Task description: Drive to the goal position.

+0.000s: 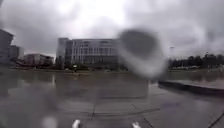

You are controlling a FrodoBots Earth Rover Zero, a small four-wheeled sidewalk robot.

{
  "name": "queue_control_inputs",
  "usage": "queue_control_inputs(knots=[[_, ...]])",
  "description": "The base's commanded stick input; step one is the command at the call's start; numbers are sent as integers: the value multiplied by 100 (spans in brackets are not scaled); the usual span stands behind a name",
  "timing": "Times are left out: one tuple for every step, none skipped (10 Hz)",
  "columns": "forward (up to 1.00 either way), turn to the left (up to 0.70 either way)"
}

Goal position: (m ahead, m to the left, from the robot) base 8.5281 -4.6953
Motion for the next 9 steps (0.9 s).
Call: queue_control_inputs(knots=[[70,0],[70,0],[70,-2],[70,-15],[70,-25],[70,-3],[70,0],[70,-4],[70,-26]])
